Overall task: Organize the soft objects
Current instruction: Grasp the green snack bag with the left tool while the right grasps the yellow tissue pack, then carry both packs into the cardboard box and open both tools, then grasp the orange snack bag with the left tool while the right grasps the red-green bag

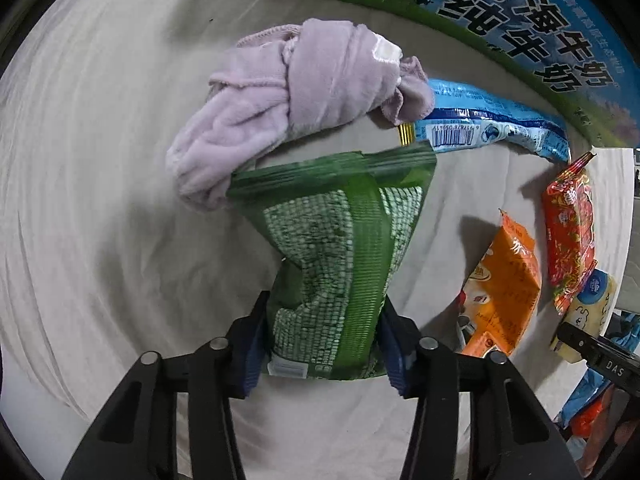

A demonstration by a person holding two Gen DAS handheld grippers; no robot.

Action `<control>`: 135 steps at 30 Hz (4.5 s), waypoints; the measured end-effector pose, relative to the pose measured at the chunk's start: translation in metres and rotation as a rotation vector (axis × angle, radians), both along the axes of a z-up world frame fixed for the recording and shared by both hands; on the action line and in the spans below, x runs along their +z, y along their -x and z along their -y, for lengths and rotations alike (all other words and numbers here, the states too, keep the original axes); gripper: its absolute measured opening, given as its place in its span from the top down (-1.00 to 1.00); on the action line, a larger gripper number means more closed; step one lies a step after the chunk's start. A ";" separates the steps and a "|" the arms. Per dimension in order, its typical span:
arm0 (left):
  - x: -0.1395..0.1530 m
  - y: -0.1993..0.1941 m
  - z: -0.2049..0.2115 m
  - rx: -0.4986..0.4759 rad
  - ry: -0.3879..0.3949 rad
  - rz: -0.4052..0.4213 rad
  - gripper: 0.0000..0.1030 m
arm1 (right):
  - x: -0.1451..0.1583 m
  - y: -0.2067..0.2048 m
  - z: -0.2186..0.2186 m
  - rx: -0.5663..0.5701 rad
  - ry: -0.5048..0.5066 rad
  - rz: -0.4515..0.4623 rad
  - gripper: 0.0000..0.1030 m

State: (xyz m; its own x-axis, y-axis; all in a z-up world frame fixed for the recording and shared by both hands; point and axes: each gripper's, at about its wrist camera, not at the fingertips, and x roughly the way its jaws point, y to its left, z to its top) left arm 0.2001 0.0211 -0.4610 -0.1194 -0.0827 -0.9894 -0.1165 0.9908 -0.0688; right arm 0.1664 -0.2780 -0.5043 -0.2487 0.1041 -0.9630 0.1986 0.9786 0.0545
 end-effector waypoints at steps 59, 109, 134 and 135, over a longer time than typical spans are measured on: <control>0.156 -0.268 0.078 -0.170 0.279 0.180 0.32 | 0.227 -0.232 -0.059 0.100 -0.065 0.331 -0.28; 0.240 -0.179 0.041 -0.256 0.067 0.410 -0.99 | 0.281 -0.163 -0.107 0.104 0.087 0.388 -0.86; 0.263 -0.038 0.042 -0.144 -0.049 0.459 -0.99 | 0.273 -0.050 -0.049 0.144 -0.015 0.446 -1.00; 0.245 -0.031 0.045 -0.143 -0.044 0.416 -0.99 | 0.261 -0.045 -0.046 0.161 -0.011 0.416 -1.00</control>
State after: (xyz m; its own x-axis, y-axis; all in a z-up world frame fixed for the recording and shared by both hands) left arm 0.2311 -0.0239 -0.2157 0.2826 -0.0512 -0.9579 0.0510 0.9980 -0.0383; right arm 0.2117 -0.2318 -0.2430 0.1458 0.1064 -0.9836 0.0030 0.9941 0.1080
